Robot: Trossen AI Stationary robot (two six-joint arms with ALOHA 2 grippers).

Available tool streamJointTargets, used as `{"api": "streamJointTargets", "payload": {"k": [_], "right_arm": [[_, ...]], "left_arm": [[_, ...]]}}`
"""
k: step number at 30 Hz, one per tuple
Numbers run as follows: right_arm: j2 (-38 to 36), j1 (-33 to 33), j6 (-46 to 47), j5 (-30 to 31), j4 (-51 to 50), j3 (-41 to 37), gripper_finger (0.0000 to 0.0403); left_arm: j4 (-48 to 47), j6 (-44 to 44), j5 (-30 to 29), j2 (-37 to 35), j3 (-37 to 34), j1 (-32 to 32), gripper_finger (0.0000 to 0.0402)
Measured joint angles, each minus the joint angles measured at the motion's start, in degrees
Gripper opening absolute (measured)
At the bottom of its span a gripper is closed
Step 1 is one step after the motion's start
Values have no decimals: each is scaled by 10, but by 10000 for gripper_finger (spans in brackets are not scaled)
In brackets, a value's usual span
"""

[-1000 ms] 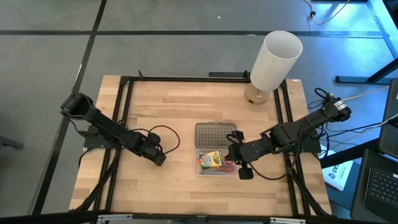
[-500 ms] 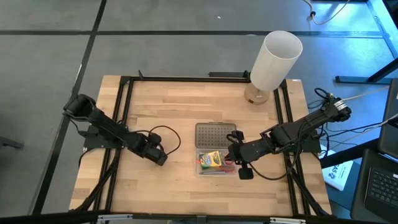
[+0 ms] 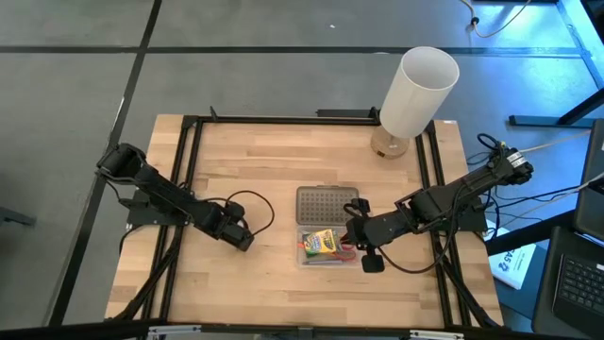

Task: Pack school essentials
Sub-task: Put the pink sticky note into the supply box

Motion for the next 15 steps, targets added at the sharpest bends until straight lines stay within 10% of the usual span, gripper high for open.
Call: {"api": "streamJointTargets", "payload": {"k": [15], "right_arm": [[0, 0, 0, 0, 0, 0, 35]], "left_arm": [[-14, 12, 1, 2, 13, -1, 305]]}}
